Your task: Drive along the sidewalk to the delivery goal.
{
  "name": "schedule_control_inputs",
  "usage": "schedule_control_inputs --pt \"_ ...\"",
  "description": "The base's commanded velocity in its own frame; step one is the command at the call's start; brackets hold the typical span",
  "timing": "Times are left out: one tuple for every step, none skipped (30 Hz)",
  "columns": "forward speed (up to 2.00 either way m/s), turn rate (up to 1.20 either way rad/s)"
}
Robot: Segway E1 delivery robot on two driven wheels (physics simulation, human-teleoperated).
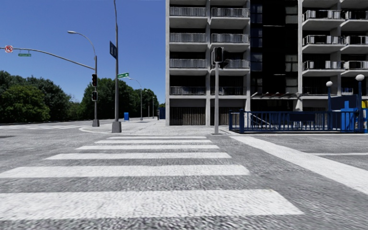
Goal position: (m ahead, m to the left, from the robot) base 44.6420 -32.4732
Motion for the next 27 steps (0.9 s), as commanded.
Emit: schedule_control_inputs --pt "2.00 0.00" --pt "2.00 0.00" --pt "2.00 0.00" --pt "2.00 0.00" --pt "2.00 0.00" --pt "2.00 0.00" --pt "2.00 0.00" --pt "2.00 0.00" --pt "2.00 0.00" --pt "2.00 0.00" --pt "2.00 0.00" --pt "2.00 0.00" --pt "2.00 0.00" --pt "2.00 0.00" --pt "2.00 0.00" --pt "2.00 0.00" --pt "2.00 0.00" --pt "2.00 0.00" --pt "2.00 0.00" --pt "2.00 0.00" --pt "2.00 0.00" --pt "2.00 0.00" --pt "2.00 0.00" --pt "2.00 0.00" --pt "2.00 0.00" --pt "2.00 0.00" --pt "2.00 0.00"
